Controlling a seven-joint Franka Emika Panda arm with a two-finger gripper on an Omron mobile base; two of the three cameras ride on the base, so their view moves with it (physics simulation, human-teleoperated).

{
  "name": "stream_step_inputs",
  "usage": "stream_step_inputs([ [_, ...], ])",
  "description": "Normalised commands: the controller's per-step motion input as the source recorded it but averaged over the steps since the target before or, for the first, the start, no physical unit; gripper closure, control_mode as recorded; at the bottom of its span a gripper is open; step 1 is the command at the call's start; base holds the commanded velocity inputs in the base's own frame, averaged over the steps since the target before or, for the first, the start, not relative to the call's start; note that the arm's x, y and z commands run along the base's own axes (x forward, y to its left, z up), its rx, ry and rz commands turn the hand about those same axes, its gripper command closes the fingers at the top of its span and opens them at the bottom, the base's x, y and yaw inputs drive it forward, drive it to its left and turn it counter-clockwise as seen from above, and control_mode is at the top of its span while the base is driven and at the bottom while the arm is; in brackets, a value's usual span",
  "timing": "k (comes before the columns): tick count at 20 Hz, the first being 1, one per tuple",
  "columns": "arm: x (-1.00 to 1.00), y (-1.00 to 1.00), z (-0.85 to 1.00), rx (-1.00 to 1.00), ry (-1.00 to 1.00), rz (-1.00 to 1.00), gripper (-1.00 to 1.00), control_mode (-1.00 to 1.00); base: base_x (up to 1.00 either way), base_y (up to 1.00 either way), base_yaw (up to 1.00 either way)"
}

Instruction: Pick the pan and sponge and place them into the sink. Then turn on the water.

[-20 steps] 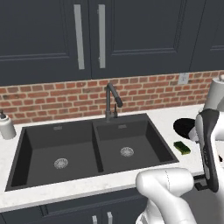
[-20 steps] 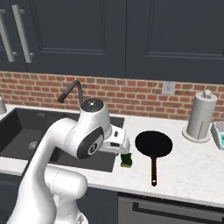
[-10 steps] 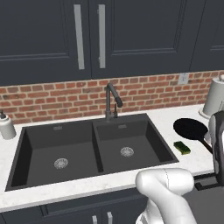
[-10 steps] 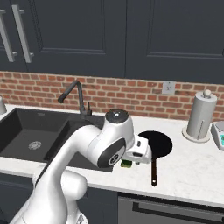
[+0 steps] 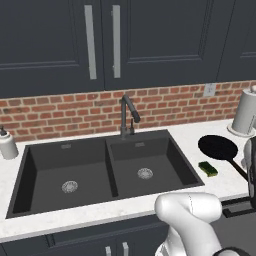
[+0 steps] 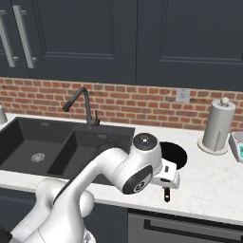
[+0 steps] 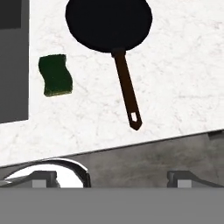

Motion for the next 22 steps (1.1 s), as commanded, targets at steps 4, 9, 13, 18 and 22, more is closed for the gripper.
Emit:
stream_step_inputs([
  [4,0.39,-0.35,-0.28,0.0,0.01,0.0,-1.0,-1.0,0.0,0.0,0.0],
  [9,0.39,-0.2,-0.13,0.0,0.0,0.01,-1.0,-1.0,0.0,0.0,0.0],
  [13,0.33,-0.05,-0.08,0.0,0.0,0.06,-1.0,-1.0,0.0,0.0,0.0],
  [18,0.3,0.0,-0.17,0.0,0.0,0.08,-1.0,-1.0,0.0,0.0,0.0],
  [22,0.32,0.0,-0.28,0.0,0.0,0.11,-1.0,-1.0,0.0,0.0,0.0],
])
